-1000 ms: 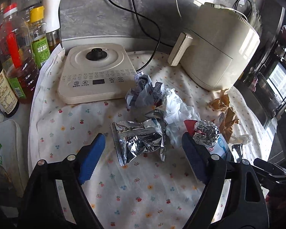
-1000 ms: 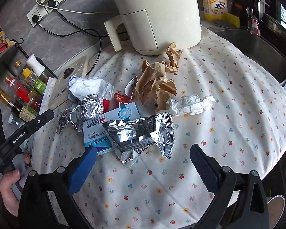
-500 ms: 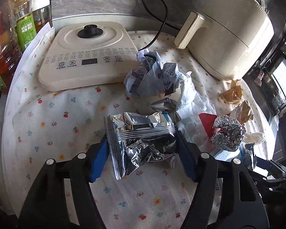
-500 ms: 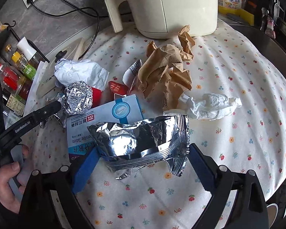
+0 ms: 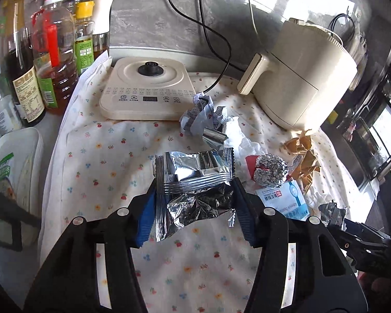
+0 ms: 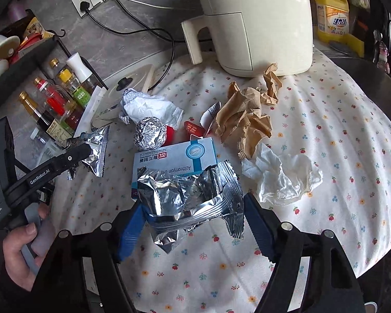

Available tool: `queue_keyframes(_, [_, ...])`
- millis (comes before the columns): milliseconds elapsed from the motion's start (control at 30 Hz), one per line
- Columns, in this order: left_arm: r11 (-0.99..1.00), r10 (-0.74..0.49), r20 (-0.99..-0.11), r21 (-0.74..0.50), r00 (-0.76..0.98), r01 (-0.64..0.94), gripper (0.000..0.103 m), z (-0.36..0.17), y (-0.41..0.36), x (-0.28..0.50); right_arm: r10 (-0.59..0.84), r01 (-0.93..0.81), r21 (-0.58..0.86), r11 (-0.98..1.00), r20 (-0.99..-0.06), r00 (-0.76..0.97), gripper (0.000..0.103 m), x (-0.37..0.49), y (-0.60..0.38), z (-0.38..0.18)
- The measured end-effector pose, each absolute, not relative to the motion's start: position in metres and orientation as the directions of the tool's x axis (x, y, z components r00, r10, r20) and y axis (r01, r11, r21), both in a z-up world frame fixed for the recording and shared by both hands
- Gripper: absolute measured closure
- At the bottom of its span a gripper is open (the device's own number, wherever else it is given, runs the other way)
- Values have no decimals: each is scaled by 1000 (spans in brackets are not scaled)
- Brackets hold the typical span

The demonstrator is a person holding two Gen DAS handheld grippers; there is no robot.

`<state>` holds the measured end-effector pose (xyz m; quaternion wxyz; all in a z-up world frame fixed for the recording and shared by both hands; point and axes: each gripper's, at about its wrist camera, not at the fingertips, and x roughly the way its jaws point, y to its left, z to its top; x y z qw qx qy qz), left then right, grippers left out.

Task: Collect trash
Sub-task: 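Lift the foil snack bag and carry it toward the white bin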

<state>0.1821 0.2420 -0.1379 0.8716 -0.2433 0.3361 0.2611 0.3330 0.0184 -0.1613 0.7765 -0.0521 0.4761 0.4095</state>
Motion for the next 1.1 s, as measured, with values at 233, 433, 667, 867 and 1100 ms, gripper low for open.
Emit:
queue_keyframes(233, [733, 309, -701, -255, 643, -631, 48, -116, 178, 161, 624, -703, 335, 627, -757, 196, 33, 325, -26, -153])
queue_keyframes(433, [731, 313, -707, -247, 635, -636, 48, -107, 135, 153, 632, -707, 325, 628, -743, 220, 33, 330, -55, -155])
queue_keyframes(667, [748, 314, -703, -231, 639, -622, 48, -97, 100, 147, 643, -646, 373, 666, -727, 243, 33, 343, -100, -155])
queue_keyframes(867, [794, 272, -696, -228, 664, -564, 48, -92, 71, 162, 643, -588, 396, 705, -708, 294, 33, 345, -148, -147])
queue_keyframes(1100, [863, 193, -699, -213, 689, -458, 47, -91, 25, 194, 618, -500, 415, 761, -698, 362, 33, 344, -215, -145])
